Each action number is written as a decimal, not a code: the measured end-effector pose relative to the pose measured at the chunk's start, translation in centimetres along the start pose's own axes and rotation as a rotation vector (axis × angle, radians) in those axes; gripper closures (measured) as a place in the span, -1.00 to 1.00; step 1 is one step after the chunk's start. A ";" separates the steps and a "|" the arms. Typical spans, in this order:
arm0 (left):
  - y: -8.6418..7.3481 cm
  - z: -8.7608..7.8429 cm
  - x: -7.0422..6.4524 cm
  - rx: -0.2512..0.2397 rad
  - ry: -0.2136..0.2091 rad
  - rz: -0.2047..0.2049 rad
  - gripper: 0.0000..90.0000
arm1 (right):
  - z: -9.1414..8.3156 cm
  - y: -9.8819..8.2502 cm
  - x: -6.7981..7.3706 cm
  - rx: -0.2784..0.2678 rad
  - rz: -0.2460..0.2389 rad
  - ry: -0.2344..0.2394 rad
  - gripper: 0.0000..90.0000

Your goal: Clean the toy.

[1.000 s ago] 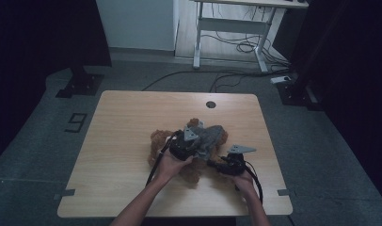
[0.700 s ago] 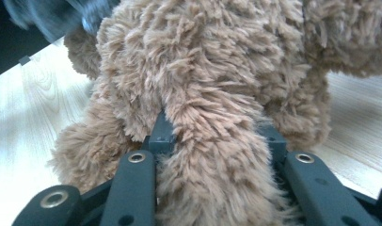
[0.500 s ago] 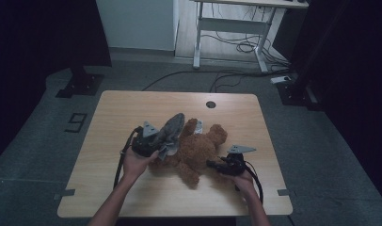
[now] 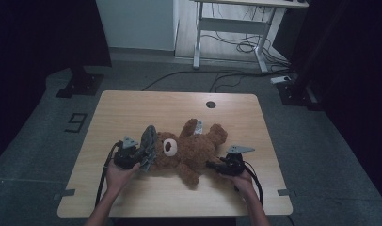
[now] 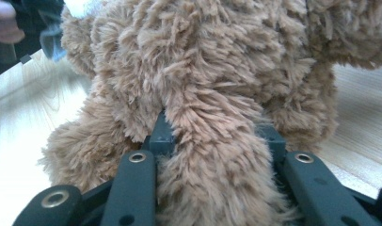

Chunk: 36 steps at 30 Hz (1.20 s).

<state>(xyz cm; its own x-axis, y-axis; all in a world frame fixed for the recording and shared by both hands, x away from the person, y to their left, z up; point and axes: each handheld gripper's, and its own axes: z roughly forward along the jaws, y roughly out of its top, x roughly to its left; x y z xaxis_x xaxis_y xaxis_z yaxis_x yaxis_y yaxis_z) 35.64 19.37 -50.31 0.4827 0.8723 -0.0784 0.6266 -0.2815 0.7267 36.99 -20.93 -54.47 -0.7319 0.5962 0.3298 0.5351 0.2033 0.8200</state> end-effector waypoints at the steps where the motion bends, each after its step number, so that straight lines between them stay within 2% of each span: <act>1: -0.3 0.4 0.1 0.012 -0.004 -0.006 0.72 | 0.0 0.0 0.0 0.001 -0.003 -0.001 0.37; 4: -0.6 1.4 0.1 0.021 -0.025 -0.027 0.72 | 0.2 0.1 0.0 0.001 -0.008 -0.009 0.37; 9: 0.8 2.6 0.7 0.006 -0.017 -0.056 0.73 | 0.8 0.7 -0.4 -0.002 -0.017 -0.027 0.39; 11: 1.2 2.9 0.9 0.006 -0.022 -0.073 0.73 | 1.1 1.3 -0.8 0.003 -0.038 -0.057 0.40; 14: 1.7 2.4 1.1 -0.009 -0.026 -0.075 0.72 | 1.3 1.9 -1.3 0.000 -0.048 -0.090 0.40; 18: 3.1 0.5 1.0 -0.058 -0.031 -0.058 0.71 | 1.3 1.8 -1.7 -0.007 -0.039 -0.077 0.40; 19: 3.6 0.2 0.9 -0.069 -0.027 -0.049 0.70 | 1.2 1.7 -1.6 -0.005 -0.041 -0.077 0.40; 21: 5.1 -0.6 -0.1 -0.095 -0.026 -0.006 0.70 | 1.1 1.5 -1.5 -0.006 -0.040 -0.075 0.40; 24: 7.2 -1.0 -1.7 -0.124 -0.044 0.036 0.70 | 1.0 1.3 -1.4 -0.007 -0.040 -0.069 0.40; 28: 10.0 -0.1 -4.0 -0.122 -0.062 0.093 0.70 | 0.8 1.1 -1.0 0.012 -0.054 -0.071 0.40; 32: 10.8 1.8 -5.0 -0.091 -0.080 0.076 0.69 | 0.7 0.9 -0.9 0.014 -0.062 -0.072 0.40; 34: 10.3 2.8 -5.2 -0.075 -0.094 0.072 0.68 | 0.7 0.7 -0.9 0.017 -0.055 -0.068 0.39; 36: 9.7 2.9 -5.1 -0.092 -0.103 0.055 0.69 | 0.6 0.6 -0.8 0.024 -0.062 -0.066 0.39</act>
<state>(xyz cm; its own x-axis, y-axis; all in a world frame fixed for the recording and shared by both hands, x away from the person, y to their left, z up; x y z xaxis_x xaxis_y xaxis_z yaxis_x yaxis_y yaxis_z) 41.08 11.01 -44.85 0.5781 0.8095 -0.1028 0.5409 -0.2859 0.7910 38.18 -20.79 -54.56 -0.7351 0.6317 0.2462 0.4999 0.2597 0.8262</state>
